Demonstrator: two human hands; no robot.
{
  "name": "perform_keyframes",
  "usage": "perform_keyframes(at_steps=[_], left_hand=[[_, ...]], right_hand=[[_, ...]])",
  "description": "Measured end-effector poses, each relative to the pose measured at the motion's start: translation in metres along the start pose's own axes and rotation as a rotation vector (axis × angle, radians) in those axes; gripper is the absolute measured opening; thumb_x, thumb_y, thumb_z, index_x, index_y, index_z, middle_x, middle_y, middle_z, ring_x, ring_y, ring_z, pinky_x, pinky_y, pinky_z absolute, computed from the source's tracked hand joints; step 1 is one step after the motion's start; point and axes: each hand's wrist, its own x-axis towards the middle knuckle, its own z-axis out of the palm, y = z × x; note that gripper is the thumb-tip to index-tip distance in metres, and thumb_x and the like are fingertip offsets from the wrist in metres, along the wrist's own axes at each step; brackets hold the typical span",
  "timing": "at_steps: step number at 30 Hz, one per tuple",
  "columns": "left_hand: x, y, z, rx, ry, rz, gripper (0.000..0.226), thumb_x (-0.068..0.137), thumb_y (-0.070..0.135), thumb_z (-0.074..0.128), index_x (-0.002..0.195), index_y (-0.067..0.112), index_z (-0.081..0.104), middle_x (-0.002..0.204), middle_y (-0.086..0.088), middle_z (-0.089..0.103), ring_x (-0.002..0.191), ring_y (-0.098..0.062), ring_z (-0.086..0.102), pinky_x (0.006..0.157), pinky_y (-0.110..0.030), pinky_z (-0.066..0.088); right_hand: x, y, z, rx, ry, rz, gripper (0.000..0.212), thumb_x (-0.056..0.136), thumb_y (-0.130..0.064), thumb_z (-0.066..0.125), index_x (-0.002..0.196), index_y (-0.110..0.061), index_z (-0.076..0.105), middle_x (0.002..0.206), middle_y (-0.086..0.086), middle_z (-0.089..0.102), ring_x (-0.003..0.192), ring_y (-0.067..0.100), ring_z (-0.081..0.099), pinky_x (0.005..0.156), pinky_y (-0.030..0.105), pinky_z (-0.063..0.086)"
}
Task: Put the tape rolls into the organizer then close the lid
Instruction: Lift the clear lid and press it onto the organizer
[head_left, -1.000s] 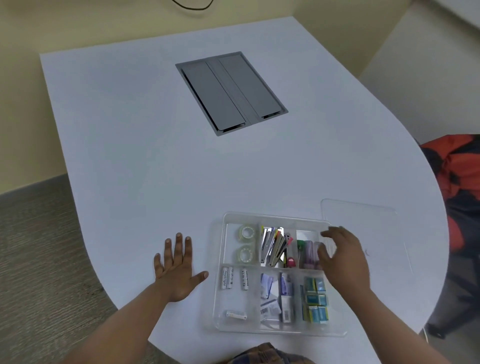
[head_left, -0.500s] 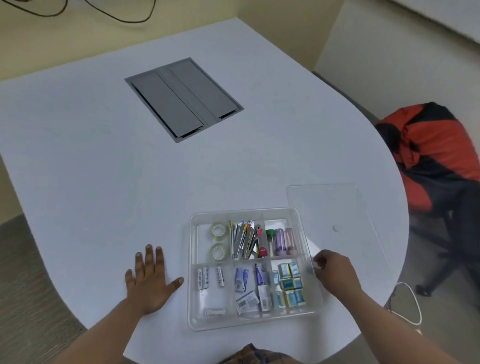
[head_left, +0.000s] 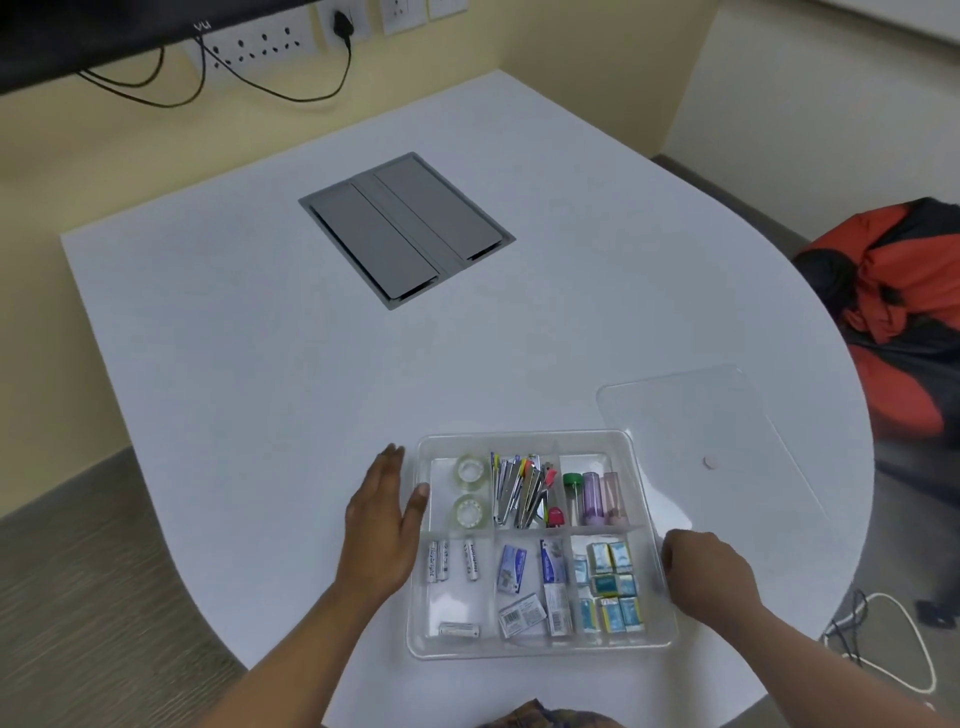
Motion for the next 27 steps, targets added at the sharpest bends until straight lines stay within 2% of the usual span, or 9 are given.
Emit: perform_keyframes(at_steps=[4, 8, 11, 14, 16, 17, 21, 24, 27], left_hand=[[0.002, 0.028, -0.002, -0.049, 0.019, 0.092, 0.056, 0.096, 0.035, 0.047, 0.147, 0.016, 0.032, 0.155, -0.001, 0.032, 0.143, -0.016, 0.028, 0.118, -0.039, 0.025], [0.007, 0.056, -0.009, -0.185, 0.044, 0.085, 0.062, 0.092, 0.054, 0.04, 0.146, 0.024, 0.032, 0.153, 0.005, 0.034, 0.139, -0.004, 0.028, 0.116, -0.03, 0.024], [0.012, 0.071, -0.015, -0.237, 0.06, 0.093, 0.064, 0.09, 0.057, 0.041, 0.146, 0.028, 0.031, 0.153, 0.009, 0.033, 0.137, 0.001, 0.027, 0.113, -0.026, 0.023], [0.018, 0.08, -0.023, -0.259, 0.091, 0.108, 0.062, 0.09, 0.052, 0.048, 0.145, 0.028, 0.032, 0.152, 0.011, 0.033, 0.134, 0.005, 0.027, 0.11, -0.023, 0.024], [0.023, 0.083, -0.03, -0.28, 0.107, 0.107, 0.061, 0.09, 0.048, 0.052, 0.145, 0.029, 0.032, 0.151, 0.011, 0.034, 0.132, 0.007, 0.027, 0.108, -0.02, 0.024], [0.025, 0.084, -0.034, -0.293, 0.117, 0.103, 0.061, 0.09, 0.047, 0.053, 0.145, 0.03, 0.032, 0.151, 0.012, 0.034, 0.131, 0.008, 0.027, 0.106, -0.018, 0.024], [0.039, 0.085, -0.054, -0.353, 0.162, 0.07, 0.061, 0.089, 0.047, 0.056, 0.144, 0.033, 0.032, 0.148, 0.013, 0.034, 0.13, 0.001, 0.032, 0.099, -0.017, 0.03], [0.049, 0.084, -0.067, -0.393, 0.18, 0.031, 0.066, 0.087, 0.052, 0.054, 0.145, 0.03, 0.031, 0.149, 0.009, 0.035, 0.133, -0.007, 0.035, 0.104, -0.029, 0.033], [0.053, 0.082, -0.077, -0.491, 0.166, -0.016, 0.066, 0.085, 0.055, 0.05, 0.143, 0.027, 0.035, 0.143, 0.012, 0.043, 0.127, -0.004, 0.044, 0.1, -0.024, 0.036]], right_hand=[[0.006, 0.003, -0.024, 0.193, 0.205, 0.069, 0.014, 0.071, -0.028, 0.068, 0.073, -0.021, 0.055, 0.071, -0.003, 0.06, 0.064, 0.018, 0.054, 0.056, 0.026, 0.041], [0.017, 0.005, -0.085, 0.45, 0.551, 0.077, 0.022, 0.069, -0.01, 0.072, 0.062, -0.016, 0.051, 0.057, 0.004, 0.056, 0.056, 0.027, 0.049, 0.056, 0.03, 0.035], [0.019, 0.002, -0.137, 0.579, 0.799, -0.041, 0.022, 0.073, -0.007, 0.064, 0.064, -0.015, 0.045, 0.06, 0.002, 0.05, 0.056, 0.023, 0.044, 0.056, 0.03, 0.028], [0.01, -0.011, -0.175, 0.728, 0.988, -0.205, 0.021, 0.082, -0.014, 0.059, 0.07, -0.019, 0.043, 0.073, 0.0, 0.052, 0.063, 0.013, 0.044, 0.06, 0.022, 0.036], [0.0, -0.021, -0.194, 0.876, 1.045, -0.237, 0.026, 0.085, -0.017, 0.063, 0.072, -0.029, 0.044, 0.072, -0.012, 0.054, 0.065, 0.003, 0.049, 0.061, 0.007, 0.036], [-0.005, -0.026, -0.202, 0.943, 1.06, -0.246, 0.026, 0.086, -0.021, 0.065, 0.073, -0.034, 0.046, 0.073, -0.017, 0.057, 0.067, 0.0, 0.053, 0.062, 0.006, 0.038], [-0.027, -0.044, -0.225, 1.146, 1.093, -0.418, 0.024, 0.086, -0.025, 0.074, 0.084, -0.04, 0.054, 0.08, -0.017, 0.064, 0.081, 0.014, 0.065, 0.076, 0.026, 0.052], [-0.039, -0.055, -0.24, 1.364, 1.055, -0.587, 0.026, 0.084, -0.017, 0.078, 0.09, -0.035, 0.06, 0.078, -0.014, 0.069, 0.073, 0.01, 0.066, 0.07, 0.022, 0.054], [-0.038, -0.064, -0.245, 1.51, 0.944, -0.625, 0.026, 0.084, -0.01, 0.076, 0.096, -0.029, 0.064, 0.072, -0.01, 0.07, 0.063, 0.008, 0.063, 0.063, 0.021, 0.054]])
